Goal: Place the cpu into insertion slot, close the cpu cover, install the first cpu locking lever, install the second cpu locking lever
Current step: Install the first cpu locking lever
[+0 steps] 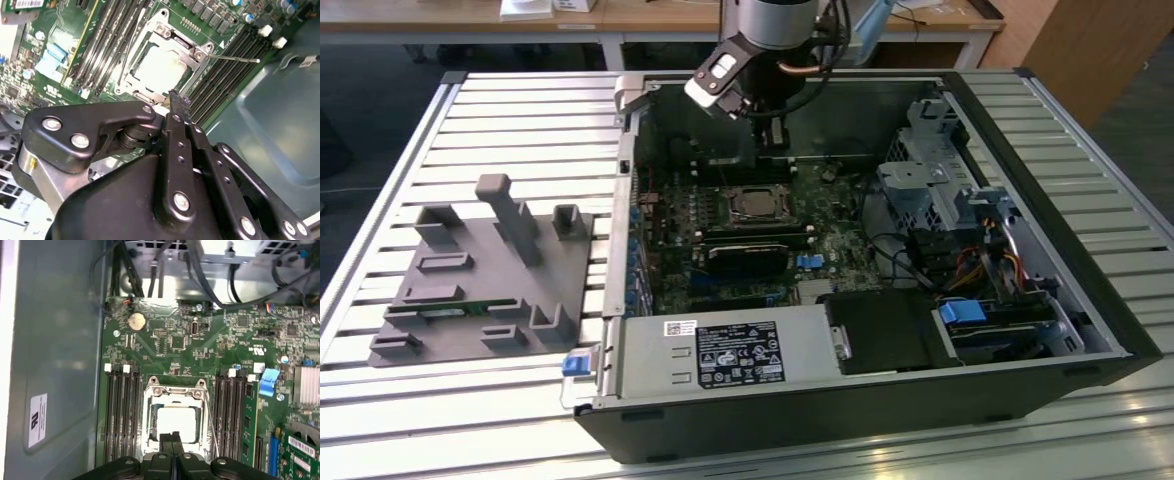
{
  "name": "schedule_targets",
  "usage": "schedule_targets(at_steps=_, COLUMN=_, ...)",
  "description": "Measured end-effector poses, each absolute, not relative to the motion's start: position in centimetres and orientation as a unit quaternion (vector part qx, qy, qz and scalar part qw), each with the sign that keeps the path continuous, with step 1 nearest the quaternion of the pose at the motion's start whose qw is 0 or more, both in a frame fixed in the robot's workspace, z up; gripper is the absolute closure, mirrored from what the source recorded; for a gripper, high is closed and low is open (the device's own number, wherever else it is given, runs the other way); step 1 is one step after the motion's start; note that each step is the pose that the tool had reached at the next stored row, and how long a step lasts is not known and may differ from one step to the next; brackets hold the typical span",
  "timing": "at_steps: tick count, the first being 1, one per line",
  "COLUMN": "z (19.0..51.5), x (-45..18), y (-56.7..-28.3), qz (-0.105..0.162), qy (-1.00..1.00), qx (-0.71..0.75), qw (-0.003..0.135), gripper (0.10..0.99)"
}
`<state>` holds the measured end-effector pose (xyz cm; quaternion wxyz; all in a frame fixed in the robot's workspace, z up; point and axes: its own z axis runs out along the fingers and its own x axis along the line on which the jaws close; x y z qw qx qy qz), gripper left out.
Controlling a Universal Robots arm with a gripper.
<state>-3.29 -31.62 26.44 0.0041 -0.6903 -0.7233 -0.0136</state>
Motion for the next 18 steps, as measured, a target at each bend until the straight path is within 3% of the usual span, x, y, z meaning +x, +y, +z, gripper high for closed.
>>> schedule_targets(at_steps=18, z=26.44, x=-3.29, y=-31.62, qz=-0.013, qy=-0.765, qx=-0.644, qw=0.005, gripper=0.980)
